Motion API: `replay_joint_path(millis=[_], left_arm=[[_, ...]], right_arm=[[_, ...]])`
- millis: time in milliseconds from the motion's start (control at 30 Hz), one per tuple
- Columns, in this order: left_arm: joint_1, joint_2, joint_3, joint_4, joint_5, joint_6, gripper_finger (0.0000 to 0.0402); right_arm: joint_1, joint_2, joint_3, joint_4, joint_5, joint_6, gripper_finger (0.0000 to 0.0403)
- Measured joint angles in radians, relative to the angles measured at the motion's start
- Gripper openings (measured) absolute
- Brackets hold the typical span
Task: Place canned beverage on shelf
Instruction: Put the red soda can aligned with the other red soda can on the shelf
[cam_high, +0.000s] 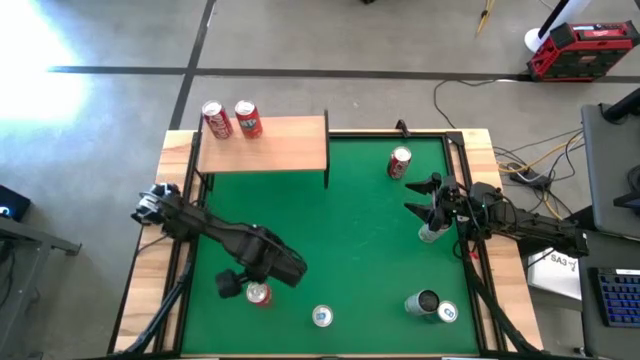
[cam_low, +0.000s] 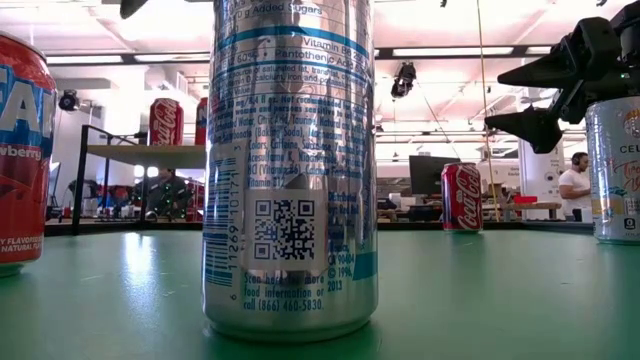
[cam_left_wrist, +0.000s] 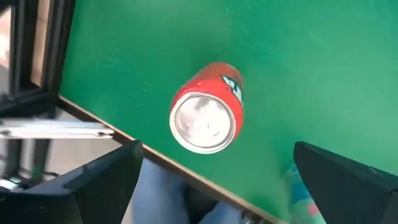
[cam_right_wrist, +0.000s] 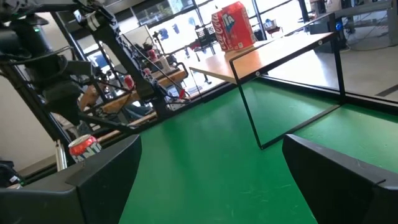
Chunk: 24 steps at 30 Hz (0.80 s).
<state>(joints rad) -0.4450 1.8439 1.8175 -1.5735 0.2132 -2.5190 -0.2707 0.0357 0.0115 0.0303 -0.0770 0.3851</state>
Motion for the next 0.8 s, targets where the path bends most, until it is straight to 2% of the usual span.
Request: replay_joint_path(millis=[233, 367, 533, 733, 800], left_arm=[[-0.059, 0.062, 0.055, 0.019, 0.004, -0.413, 0.0398], [-0.106, 0.098, 0.086, 0.029, 0.010, -0.595, 0.0398], [-0.149, 0.134, 0.098, 0.022, 0.007, -0.618, 0.0394], [-0.172, 0.148, 0.059, 0.005, -0.135, -0.624, 0.0385], [-0.170, 0.147, 0.051, 0.005, -0.149, -0.625, 0.0381]], right_arm=[[0.000, 0.000, 0.000, 0.000, 0.000, 0.000, 0.0382], [0.000, 0.000, 0.000, 0.000, 0.000, 0.000, 0.0382], [0.000, 0.000, 0.000, 0.000, 0.000, 0.000, 0.0382], [0.000, 0.000, 0.000, 0.000, 0.000, 0.000, 0.0382], [0.000, 0.000, 0.000, 0.000, 0.000, 0.000, 0.0382]])
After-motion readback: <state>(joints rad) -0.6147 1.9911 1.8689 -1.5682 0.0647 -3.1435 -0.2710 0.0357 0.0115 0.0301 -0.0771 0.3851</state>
